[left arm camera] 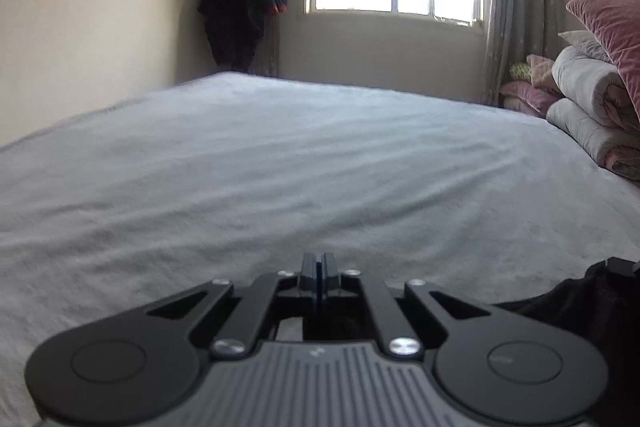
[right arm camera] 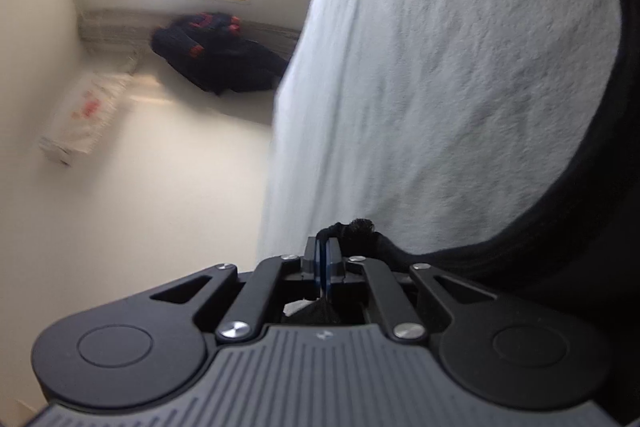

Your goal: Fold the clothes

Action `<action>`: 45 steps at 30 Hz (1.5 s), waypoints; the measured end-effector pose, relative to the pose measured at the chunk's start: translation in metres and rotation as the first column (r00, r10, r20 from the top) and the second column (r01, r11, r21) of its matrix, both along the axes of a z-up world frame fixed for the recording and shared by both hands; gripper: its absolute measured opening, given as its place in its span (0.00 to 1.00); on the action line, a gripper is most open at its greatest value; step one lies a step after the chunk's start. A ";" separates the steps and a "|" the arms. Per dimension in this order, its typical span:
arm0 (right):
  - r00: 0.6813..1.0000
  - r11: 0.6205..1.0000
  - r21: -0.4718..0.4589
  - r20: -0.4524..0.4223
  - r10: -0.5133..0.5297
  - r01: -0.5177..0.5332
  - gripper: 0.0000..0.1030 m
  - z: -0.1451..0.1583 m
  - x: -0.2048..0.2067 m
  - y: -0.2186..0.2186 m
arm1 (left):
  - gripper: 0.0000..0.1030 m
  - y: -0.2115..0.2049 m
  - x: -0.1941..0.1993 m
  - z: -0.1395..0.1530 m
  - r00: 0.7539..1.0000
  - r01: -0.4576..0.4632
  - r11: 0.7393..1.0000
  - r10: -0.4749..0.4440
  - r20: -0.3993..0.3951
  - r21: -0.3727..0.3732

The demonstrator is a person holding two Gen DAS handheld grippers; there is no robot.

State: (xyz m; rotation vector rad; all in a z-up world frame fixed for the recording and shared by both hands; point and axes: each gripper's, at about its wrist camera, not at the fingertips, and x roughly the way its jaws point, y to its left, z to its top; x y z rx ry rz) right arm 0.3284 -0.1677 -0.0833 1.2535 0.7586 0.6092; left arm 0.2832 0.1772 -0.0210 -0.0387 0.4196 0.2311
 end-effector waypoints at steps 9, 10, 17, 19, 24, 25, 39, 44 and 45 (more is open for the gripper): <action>0.995 0.964 -0.265 0.102 -0.003 0.031 0.16 0.029 -0.007 0.008 | 0.03 0.035 0.019 -0.016 0.990 -0.097 0.991 0.086 -0.111 -0.096; 0.992 0.956 -0.289 0.127 -0.003 0.040 0.17 0.033 -0.009 0.007 | 0.07 0.038 0.018 -0.015 0.991 -0.094 0.989 0.082 -0.104 -0.114; 0.953 0.831 -0.544 0.296 0.061 0.116 0.46 0.053 -0.022 0.037 | 0.32 0.037 0.015 -0.014 0.989 -0.074 0.987 0.054 -0.140 -0.143; 0.935 0.778 -0.612 0.341 0.095 0.144 0.46 0.057 -0.027 0.050 | 0.32 0.038 0.014 -0.014 0.989 -0.073 0.984 0.050 -0.140 -0.160; 0.881 0.622 -0.749 0.432 0.195 0.230 0.37 0.067 -0.038 0.081 | 0.30 0.033 0.005 0.003 0.991 -0.060 0.980 0.036 -0.127 -0.188; 0.868 0.587 -0.770 0.446 0.217 0.249 0.37 0.069 -0.040 0.087 | 0.30 0.030 0.003 0.009 0.994 -0.037 0.978 0.016 -0.107 -0.203; 0.725 -0.120 -0.900 0.251 0.642 0.419 0.10 0.025 -0.049 0.199 | 0.32 0.002 0.022 -0.023 0.941 0.253 0.875 -0.321 -0.104 -0.412; 0.743 -0.357 -0.825 0.109 0.660 0.438 0.07 0.005 -0.036 0.210 | 0.32 0.015 0.019 -0.025 0.940 0.249 0.844 -0.328 -0.091 -0.475; 0.746 -0.367 -0.823 0.099 0.659 0.433 0.03 0.002 -0.035 0.209 | 0.32 0.015 0.019 -0.025 0.940 0.248 0.841 -0.329 -0.090 -0.481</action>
